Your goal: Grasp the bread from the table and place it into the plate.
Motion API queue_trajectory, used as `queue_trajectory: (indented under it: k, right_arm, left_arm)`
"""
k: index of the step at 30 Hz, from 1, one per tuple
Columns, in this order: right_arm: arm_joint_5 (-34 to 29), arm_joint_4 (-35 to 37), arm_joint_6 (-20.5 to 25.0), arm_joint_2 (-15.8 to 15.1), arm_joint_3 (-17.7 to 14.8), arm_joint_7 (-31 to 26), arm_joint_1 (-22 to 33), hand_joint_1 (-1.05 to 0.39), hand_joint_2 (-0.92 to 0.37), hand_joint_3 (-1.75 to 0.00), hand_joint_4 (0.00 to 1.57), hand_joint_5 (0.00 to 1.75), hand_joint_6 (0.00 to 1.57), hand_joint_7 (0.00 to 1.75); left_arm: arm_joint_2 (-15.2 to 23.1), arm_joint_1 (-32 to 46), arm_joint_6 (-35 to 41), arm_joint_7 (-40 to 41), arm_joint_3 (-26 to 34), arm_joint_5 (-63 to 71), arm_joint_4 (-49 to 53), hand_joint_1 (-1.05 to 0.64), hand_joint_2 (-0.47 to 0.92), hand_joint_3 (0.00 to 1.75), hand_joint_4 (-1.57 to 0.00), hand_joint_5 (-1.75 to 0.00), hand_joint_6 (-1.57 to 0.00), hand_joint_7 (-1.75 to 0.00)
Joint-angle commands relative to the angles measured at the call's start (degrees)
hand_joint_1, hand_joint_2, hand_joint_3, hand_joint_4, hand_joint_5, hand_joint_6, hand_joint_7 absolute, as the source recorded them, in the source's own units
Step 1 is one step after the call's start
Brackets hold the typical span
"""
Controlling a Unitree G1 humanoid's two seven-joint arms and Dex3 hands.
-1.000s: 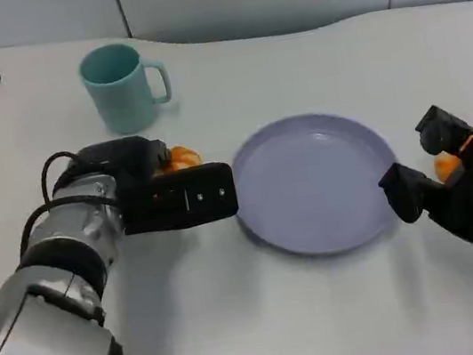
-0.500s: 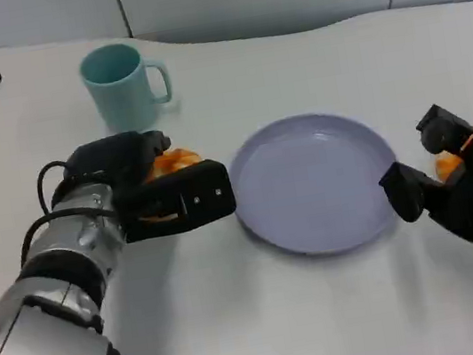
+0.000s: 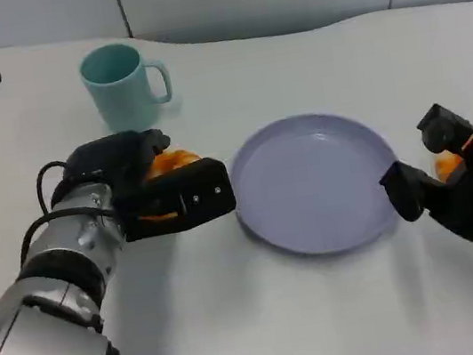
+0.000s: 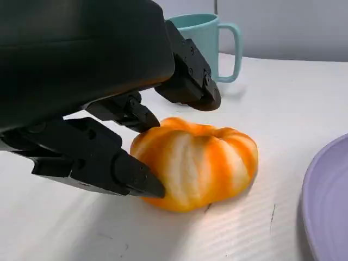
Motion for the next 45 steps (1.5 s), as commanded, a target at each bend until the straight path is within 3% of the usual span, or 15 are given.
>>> queue_trajectory:
  k: [1,4,7,13,25,32,33,34,35,36,37,39,41,42,45]
  right_arm:
    - [0.21,-0.55,-0.48,-0.65,-0.55,-0.08,0.47,-0.33,-0.88,0.00,0.85,1.75,0.60,1.75]
    - [0.18,-0.49,-0.57,-0.68,-0.55,0.00,0.47,-0.33,-0.88,0.00,0.85,1.75,0.60,1.75]
    - [0.19,-0.33,-0.56,-0.75,-0.56,0.15,0.40,-0.33,-0.88,0.00,0.85,1.75,0.59,1.75]
    - [0.19,-0.22,-0.46,-0.72,-0.57,0.01,0.31,-0.33,-0.88,0.00,0.85,1.75,0.60,1.75]
    - [-0.31,-0.56,-0.92,-0.60,-0.44,-0.34,0.51,-0.34,-0.88,0.00,0.85,1.75,0.60,1.75]
    - [-0.09,-0.51,-0.72,-0.62,-0.52,-0.15,0.50,-0.34,-0.88,0.00,0.86,1.75,0.60,1.75]
    - [-0.01,-0.48,-0.68,-0.63,-0.56,-0.08,0.49,-0.34,-0.88,0.00,0.85,1.75,0.60,1.75]
    - [-0.08,-0.57,-0.74,-0.64,-0.53,-0.12,0.55,-0.34,-0.88,0.00,0.85,1.75,0.60,1.75]
    - [-0.18,-0.69,-0.78,-0.65,-0.48,-0.21,0.61,-0.34,-0.89,0.00,0.85,1.75,0.59,1.75]
    - [-0.25,-0.86,-0.67,-0.67,-0.42,-0.41,0.65,-0.34,-0.89,-0.01,0.85,1.75,0.59,1.75]
    - [-0.28,-0.98,-0.58,-0.69,-0.39,-0.55,0.67,-0.34,-0.89,0.00,0.85,1.75,0.59,1.75]
    - [-0.36,-0.56,-1.14,-0.79,-0.36,0.16,0.50,-0.34,-0.89,-0.01,0.85,1.75,0.59,1.75]
    - [-0.35,-0.25,-1.42,-0.83,-0.39,0.49,0.40,-0.34,-0.89,-0.01,0.85,1.75,0.59,1.75]
    - [-0.23,-0.20,-1.29,-0.82,-0.43,0.47,0.37,-0.34,-0.89,-0.01,0.84,1.75,0.59,1.75]
    - [0.10,-0.24,-1.05,-0.70,-0.50,0.41,0.39,-0.34,-0.89,0.00,0.84,1.75,0.59,1.75]
  left_arm:
    - [0.21,0.60,-0.28,-0.05,-0.24,0.22,0.04,0.10,0.88,0.00,-1.05,-0.06,-1.09,-0.04]
    - [0.12,0.51,-0.43,0.28,-0.38,0.35,0.02,0.10,0.87,0.00,-1.06,-0.06,-1.09,-0.03]
    - [-0.10,0.10,-0.71,0.29,-0.58,0.46,-0.04,-0.01,0.86,0.00,-1.05,-0.04,-1.03,-0.01]
    - [-0.65,-0.68,-1.51,-1.32,-0.55,0.05,-0.13,-0.22,0.83,0.00,-0.70,0.00,-0.70,0.00]
    - [-1.93,-1.32,-1.88,-3.29,-3.73,1.98,-0.05,-0.28,0.83,0.01,-0.59,0.00,-0.63,0.00]
    - [-2.04,-1.33,-1.24,-2.71,-6.27,4.34,0.07,-0.28,0.83,0.00,-0.62,-0.02,-0.64,-0.01]
    - [-2.10,-1.29,-1.06,-2.48,-7.26,5.27,0.11,-0.27,0.82,0.00,-0.77,-0.22,-0.82,-0.12]
    - [-2.18,-1.24,-0.80,-2.24,-8.31,6.33,0.17,-0.26,0.82,0.00,-0.67,-0.62,-0.86,-0.22]
    - [-2.26,-1.17,-0.60,-1.94,-9.01,7.00,0.20,-0.24,0.83,0.00,-0.58,-1.00,-0.85,-0.39]
    - [-2.34,-1.10,-0.43,-1.79,-9.37,7.32,0.22,-0.20,0.83,0.00,-0.52,-1.32,-0.73,-0.75]
    - [-2.39,-1.06,-0.32,-1.69,-9.61,7.50,0.23,-0.17,0.84,0.00,-0.51,-1.43,-0.67,-0.91]
    - [-2.54,-1.04,0.18,-1.77,-10.52,8.20,0.30,-0.10,0.85,0.00,-0.54,-1.54,-0.64,-1.15]
    - [-2.59,-1.07,0.75,-1.29,-11.90,9.32,0.36,-0.09,0.87,0.00,-0.63,-1.47,-0.74,-1.04]
    - [-2.59,-1.07,0.88,-1.07,-12.42,9.72,0.39,-0.09,0.87,0.00,-0.67,-1.42,-0.79,-0.96]
    - [-2.50,-1.07,0.99,-0.82,-13.56,10.46,0.43,-0.10,0.88,0.00,-0.77,-1.23,-1.04,-0.43]
